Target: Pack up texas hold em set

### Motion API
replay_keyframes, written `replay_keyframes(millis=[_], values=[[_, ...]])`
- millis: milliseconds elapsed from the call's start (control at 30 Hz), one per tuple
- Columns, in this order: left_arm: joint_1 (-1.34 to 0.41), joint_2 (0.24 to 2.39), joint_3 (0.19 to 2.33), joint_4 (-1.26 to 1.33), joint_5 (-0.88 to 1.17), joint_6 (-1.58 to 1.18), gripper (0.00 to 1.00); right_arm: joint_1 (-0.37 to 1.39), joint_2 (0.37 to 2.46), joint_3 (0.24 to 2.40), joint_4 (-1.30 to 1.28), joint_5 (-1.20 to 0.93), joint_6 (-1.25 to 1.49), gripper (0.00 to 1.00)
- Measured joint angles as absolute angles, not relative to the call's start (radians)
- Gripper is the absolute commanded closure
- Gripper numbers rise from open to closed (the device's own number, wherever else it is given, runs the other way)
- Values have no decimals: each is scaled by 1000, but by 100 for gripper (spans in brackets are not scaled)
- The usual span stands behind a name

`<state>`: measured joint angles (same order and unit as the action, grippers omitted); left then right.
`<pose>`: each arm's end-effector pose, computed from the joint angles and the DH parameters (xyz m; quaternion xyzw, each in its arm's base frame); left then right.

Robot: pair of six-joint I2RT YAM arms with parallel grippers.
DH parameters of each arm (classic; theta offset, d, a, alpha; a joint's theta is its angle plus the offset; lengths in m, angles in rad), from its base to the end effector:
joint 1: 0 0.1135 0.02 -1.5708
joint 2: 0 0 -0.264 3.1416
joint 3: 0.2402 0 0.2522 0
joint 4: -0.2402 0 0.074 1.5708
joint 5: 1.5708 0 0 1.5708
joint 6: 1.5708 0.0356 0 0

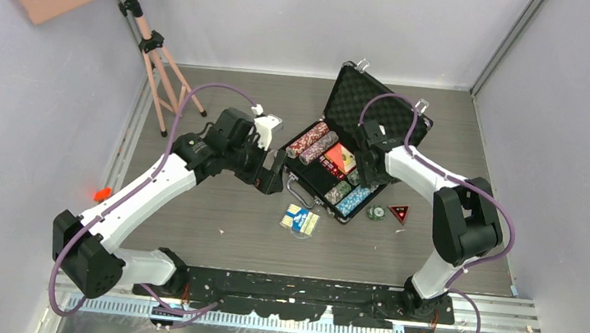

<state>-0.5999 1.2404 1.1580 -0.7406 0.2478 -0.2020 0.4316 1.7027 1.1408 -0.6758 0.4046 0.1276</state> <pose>0.2074 -0.1524 0.3233 0.2268 0.8966 -0.2474 0.2888 0.3046 0.1248 0.1946 -0.1133 0.9600 -0.1456 0.2108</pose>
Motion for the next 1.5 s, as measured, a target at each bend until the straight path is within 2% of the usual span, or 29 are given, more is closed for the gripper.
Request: replay_keyframes(millis=[33,67,133,200,1000,1500], values=[[-600,1243,1158,-741,249,-202,0,430,1704,1141,-677,403,130,33],[-600,1244,1158,-741,251,-202,0,430,1705,1143,-679,404,130,23],[-600,1246,1158,-742,255,-202,0,430,1710,1147,-679,418,130,14],[-600,1246,1158,-742,255,-202,0,422,1711,1151,-682,431,133,13],[-600,1262,1159,-745,262,-201,0,427,1704,1162,-681,542,162,12],[-600,1273,1162,-752,263,-202,0,410,1647,1162,-685,411,161,12]])
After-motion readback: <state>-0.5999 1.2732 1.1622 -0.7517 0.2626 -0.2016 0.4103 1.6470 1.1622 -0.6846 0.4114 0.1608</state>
